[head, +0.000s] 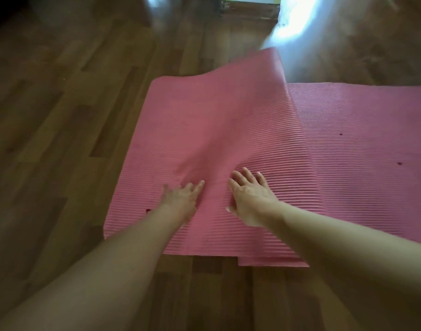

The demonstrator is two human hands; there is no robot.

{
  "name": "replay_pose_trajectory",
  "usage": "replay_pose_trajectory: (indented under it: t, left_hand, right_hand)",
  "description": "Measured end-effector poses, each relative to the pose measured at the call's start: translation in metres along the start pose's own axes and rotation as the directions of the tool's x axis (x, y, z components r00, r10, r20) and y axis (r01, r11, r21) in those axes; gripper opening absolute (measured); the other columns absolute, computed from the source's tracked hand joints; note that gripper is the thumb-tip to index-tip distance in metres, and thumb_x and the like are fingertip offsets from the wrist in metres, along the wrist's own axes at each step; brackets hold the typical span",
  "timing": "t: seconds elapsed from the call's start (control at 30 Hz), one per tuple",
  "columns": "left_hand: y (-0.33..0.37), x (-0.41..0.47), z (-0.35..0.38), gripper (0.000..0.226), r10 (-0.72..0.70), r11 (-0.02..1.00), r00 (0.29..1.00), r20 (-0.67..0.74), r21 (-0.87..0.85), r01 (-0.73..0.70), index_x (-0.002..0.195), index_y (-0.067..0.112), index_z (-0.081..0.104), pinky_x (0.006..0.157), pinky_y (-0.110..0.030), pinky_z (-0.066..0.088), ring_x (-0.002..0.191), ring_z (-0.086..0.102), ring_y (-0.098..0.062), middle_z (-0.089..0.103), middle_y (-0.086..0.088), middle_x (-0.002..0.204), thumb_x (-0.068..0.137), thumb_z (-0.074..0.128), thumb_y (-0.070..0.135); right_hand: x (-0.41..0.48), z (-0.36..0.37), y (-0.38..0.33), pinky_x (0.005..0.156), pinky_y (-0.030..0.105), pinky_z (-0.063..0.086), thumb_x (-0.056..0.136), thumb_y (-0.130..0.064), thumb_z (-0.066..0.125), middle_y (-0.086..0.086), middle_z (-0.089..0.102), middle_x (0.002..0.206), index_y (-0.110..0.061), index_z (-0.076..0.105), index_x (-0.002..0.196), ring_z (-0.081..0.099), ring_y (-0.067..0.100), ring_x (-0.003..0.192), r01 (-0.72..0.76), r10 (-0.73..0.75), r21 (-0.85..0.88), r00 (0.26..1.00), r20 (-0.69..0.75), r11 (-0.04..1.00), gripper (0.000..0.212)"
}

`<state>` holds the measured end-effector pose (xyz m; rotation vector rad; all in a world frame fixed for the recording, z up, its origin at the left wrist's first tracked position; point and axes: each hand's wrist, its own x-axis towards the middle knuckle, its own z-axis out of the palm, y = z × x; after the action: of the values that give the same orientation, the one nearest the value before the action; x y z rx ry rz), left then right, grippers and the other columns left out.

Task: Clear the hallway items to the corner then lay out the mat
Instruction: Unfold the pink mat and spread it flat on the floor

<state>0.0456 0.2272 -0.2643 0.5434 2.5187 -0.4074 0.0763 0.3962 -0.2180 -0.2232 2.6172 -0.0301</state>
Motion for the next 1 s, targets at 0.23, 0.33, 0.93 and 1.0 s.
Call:
replay_pose_trajectory:
  t: [0.23, 0.33, 0.93, 1.0]
  left_hand:
    - [-0.053, -0.014, 0.016, 0.069, -0.119, 0.991, 0.992, 0.049, -0.055, 0.122, 0.149, 0.027, -0.011, 0.110, -0.059, 0.015, 0.139, 0.030, -0.024, 0.006, 0.000, 0.159, 0.098, 0.035, 0.018]
    - [-0.074, -0.023, 0.015, 0.065, -0.195, 0.981, 0.975, 0.109, 0.003, 0.196, 0.149, 0.034, -0.007, 0.112, -0.057, 0.010, 0.138, 0.031, -0.025, 0.011, 0.005, 0.158, 0.099, 0.034, 0.031]
    - [-0.085, -0.032, 0.021, 0.068, -0.171, 0.949, 0.980, 0.097, -0.251, 0.191, 0.149, 0.029, -0.006, 0.115, -0.050, 0.011, 0.141, 0.026, -0.026, 0.033, -0.001, 0.152, 0.097, 0.035, 0.041]
    - [-0.092, -0.032, 0.015, 0.068, -0.228, 0.942, 0.968, 0.106, -0.226, 0.246, 0.149, 0.028, -0.007, 0.116, -0.051, 0.008, 0.141, 0.023, -0.028, 0.035, -0.002, 0.150, 0.097, 0.037, 0.036]
  right_hand:
    - [0.003, -0.024, -0.034, 0.117, 0.037, -0.005, 0.097, -0.029, 0.039, 0.010, 0.012, 0.157, -0.007, 0.021, 0.147, 0.000, 0.025, 0.146, 0.116, -0.138, -0.143, 0.978, -0.155, 0.983, 0.057]
    - [0.007, -0.036, -0.062, 0.116, 0.042, -0.009, 0.097, -0.020, 0.028, 0.015, 0.015, 0.156, -0.004, 0.025, 0.145, 0.001, 0.030, 0.146, 0.108, -0.146, -0.205, 0.973, -0.178, 0.973, 0.051]
    - [0.027, -0.062, -0.104, 0.115, 0.043, -0.007, 0.095, 0.001, 0.021, 0.014, -0.022, 0.155, 0.000, -0.003, 0.147, -0.024, 0.032, 0.141, -0.168, 0.145, -0.070, 0.957, -0.251, 0.983, 0.057]
    - [0.027, -0.059, -0.112, 0.115, 0.040, -0.006, 0.093, 0.001, 0.023, 0.011, -0.022, 0.155, -0.002, -0.004, 0.147, -0.024, 0.027, 0.141, -0.107, 0.099, -0.018, 0.966, -0.240, 0.994, 0.061]
